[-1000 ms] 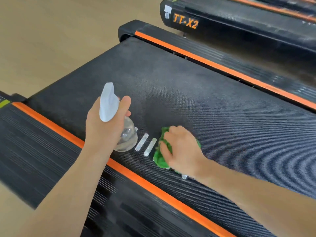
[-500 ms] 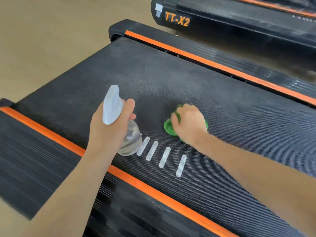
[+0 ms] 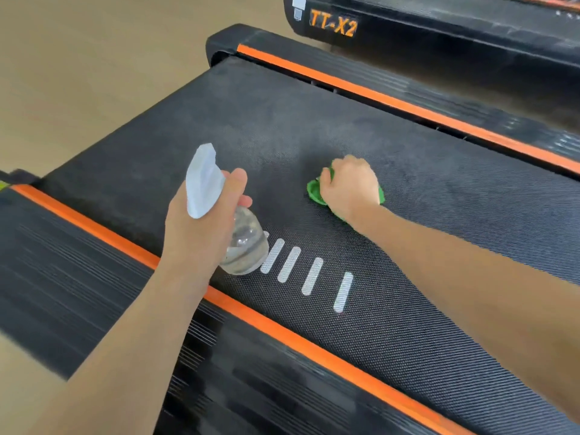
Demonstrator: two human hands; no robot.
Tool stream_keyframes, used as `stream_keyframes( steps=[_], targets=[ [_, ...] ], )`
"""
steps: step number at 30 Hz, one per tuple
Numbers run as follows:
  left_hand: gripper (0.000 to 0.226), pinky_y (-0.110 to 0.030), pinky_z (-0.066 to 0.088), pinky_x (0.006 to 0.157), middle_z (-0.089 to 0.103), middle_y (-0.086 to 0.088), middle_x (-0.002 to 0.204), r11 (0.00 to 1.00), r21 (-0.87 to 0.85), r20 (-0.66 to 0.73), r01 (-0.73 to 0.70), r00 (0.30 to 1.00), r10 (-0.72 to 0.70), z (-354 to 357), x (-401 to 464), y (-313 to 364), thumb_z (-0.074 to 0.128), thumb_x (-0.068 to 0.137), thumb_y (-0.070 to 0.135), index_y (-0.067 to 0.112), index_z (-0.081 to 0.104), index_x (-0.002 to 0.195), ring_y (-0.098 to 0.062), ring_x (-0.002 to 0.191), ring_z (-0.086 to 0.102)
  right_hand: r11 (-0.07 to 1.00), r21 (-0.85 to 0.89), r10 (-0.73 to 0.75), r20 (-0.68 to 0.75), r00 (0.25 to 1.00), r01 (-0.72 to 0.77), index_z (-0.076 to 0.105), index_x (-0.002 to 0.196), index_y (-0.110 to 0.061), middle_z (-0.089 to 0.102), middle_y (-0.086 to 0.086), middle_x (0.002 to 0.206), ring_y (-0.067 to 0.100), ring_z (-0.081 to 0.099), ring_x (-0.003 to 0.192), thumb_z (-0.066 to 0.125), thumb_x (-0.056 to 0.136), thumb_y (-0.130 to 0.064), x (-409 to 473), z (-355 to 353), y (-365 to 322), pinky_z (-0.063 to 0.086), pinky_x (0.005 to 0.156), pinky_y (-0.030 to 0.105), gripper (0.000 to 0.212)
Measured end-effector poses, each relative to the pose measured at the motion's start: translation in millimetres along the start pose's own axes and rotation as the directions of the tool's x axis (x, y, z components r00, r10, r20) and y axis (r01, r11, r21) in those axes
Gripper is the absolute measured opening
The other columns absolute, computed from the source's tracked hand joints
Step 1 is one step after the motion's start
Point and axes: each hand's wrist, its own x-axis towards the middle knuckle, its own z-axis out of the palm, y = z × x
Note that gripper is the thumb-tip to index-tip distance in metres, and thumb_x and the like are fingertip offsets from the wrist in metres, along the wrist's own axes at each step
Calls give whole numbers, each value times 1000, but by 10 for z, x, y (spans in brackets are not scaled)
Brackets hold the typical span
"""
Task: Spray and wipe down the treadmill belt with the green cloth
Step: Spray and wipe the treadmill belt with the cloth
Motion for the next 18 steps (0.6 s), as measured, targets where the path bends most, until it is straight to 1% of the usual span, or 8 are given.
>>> stream_keyframes(
  steps=[2,3,6,10,11,13,16,18],
  targets=[
    [23,-23,43,73,80,14,87,1000,-17,-8,10,1000,-10,1,-3,6,66,96,48,28,68,108,14,70,63,992,38,-123,22,992,122,63,83,-6,62,17,90,37,58,86,43,98,-34,-470,-64,-210,45,74,40,37],
    [23,-24,43,73,80,14,87,1000,-24,-17,16,1000,-16,-3,7,13,66,96,48,27,68,108,15,68,62,965,94,-248,38,968,244,61,79,-8,60,15,84,35,57,80,43,95,-34,-791,-145,-324,46,71,39,36],
    [23,-24,43,70,79,13,87,999,-31,-57,27,998,-28,-19,34,25,67,95,48,27,68,106,13,64,59,819,289,-541,104,835,495,56,70,-12,53,8,75,28,48,70,51,92,-31,-1506,-303,-432,41,66,37,29],
    [21,-25,43,71,79,14,84,998,-52,-141,25,990,-32,-158,126,57,67,94,52,32,66,102,15,61,58,676,256,-718,19,696,691,55,69,-11,49,6,72,25,44,65,54,93,-26,-1318,-237,-354,39,63,36,28],
    [20,-25,43,71,79,14,83,997,-66,-166,31,985,-41,-205,149,57,68,93,53,34,65,99,13,60,58,678,221,-720,6,694,701,57,70,-11,50,6,72,26,45,65,51,94,-27,-1148,-187,-365,40,63,37,29],
    [19,-24,45,71,79,13,83,994,-100,-212,47,975,-67,-303,170,42,68,93,54,36,62,96,9,60,59,761,134,-639,-22,769,635,61,74,-9,55,8,74,29,52,67,42,95,-33,-747,-27,-481,46,63,37,37],
    [19,-24,45,70,79,12,83,992,-113,-230,62,969,-87,-384,153,33,69,92,55,38,61,96,10,58,59,925,98,-371,30,928,367,64,82,-7,60,12,86,34,58,83,41,99,-34,-145,126,-805,45,70,37,40],
    [19,-24,45,69,79,12,84,992,-117,-227,52,971,-78,-424,137,37,69,93,54,38,61,95,11,56,57,961,88,-266,48,963,261,64,86,-7,61,12,92,34,58,89,45,100,-33,-62,180,-983,43,73,38,35]
  ],
)
